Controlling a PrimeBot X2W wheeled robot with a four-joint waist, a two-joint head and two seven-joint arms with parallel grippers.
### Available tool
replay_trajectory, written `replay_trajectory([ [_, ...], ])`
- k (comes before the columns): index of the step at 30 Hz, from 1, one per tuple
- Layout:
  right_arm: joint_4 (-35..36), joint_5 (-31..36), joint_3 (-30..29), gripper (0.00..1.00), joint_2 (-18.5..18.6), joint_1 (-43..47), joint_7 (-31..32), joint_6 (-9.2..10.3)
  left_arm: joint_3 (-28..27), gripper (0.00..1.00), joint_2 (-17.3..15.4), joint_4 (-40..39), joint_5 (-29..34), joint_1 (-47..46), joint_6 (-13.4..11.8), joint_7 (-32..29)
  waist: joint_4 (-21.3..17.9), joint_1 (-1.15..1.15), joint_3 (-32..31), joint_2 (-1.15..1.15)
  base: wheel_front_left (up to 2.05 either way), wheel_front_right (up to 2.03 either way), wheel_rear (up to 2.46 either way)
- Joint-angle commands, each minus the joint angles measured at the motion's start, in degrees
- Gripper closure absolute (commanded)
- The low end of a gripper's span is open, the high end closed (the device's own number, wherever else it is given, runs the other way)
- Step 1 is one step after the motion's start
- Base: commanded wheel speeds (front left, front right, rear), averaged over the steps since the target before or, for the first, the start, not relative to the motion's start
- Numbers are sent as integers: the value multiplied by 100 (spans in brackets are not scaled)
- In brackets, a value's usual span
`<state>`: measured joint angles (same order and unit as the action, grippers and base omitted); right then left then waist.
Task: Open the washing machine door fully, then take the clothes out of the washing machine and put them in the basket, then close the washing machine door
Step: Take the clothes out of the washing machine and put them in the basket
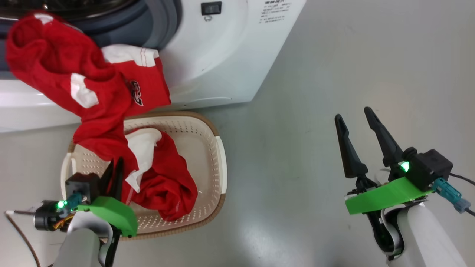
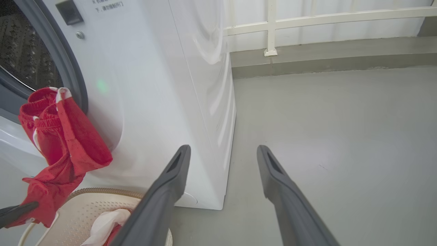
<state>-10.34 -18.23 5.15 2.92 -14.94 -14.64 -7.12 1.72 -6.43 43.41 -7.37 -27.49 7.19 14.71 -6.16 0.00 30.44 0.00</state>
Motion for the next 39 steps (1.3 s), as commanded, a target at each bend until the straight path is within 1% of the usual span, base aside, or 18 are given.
replay_trajectory([
  [1,166,-84,168,0,-4,-112,-36,-36,-86,100,-196,133,39,-133,29,29,-73,0,171,0,0,0,0],
  [7,203,-137,206,0,-4,-247,-36,-36,120,100,-306,859,-21,-560,29,29,-159,0,413,0,0,0,0],
  [13,227,-158,234,0,-4,-332,-36,-36,312,100,-361,1301,-134,-851,29,29,-214,0,584,0,0,0,0],
  [24,294,-159,258,0,-4,-502,-36,-36,646,100,-565,1788,-431,-1375,29,29,-283,0,925,0,0,0,0],
  [25,297,-158,259,0,-4,-513,-36,-36,658,98,-581,1824,-461,-1417,29,29,-286,0,943,0,0,0,0],
  [26,300,-158,260,0,-4,-523,-36,-36,671,88,-596,1852,-487,-1457,29,29,-289,0,959,0,0,0,0],
  [27,303,-159,261,0,-4,-531,-36,-36,683,72,-609,1875,-512,-1492,29,29,-290,0,971,0,0,0,0],
  [29,306,-159,262,0,-4,-543,-36,-36,702,62,-630,1901,-558,-1548,29,29,-291,0,984,0,0,0,0],
  [30,305,-159,262,0,-4,-548,-36,-36,707,54,-639,1900,-580,-1569,29,29,-290,0,990,0,0,0,0],
  [31,303,-157,261,0,-4,-553,-36,-36,716,50,-645,1899,-599,-1584,29,29,-288,0,993,0,0,0,0],
  [32,299,-153,261,0,-4,-558,-36,-36,725,40,-651,1896,-620,-1597,29,29,-285,0,996,0,0,0,0],
  [33,297,-151,261,0,-4,-563,-36,-36,735,33,-657,1892,-639,-1607,29,29,-282,0,998,0,0,0,0],
  [34,294,-149,261,0,-4,-569,-36,-36,745,21,-661,1888,-656,-1614,29,29,-278,0,998,0,0,0,0],
  [35,291,-147,260,0,-4,-576,-36,-36,754,16,-665,1881,-674,-1620,30,29,-274,0,999,0,0,0,0],
  [39,283,-141,254,0,-4,-593,-36,-36,769,11,-669,1833,-744,-1626,30,29,-252,0,986,0,0,0,0],
])
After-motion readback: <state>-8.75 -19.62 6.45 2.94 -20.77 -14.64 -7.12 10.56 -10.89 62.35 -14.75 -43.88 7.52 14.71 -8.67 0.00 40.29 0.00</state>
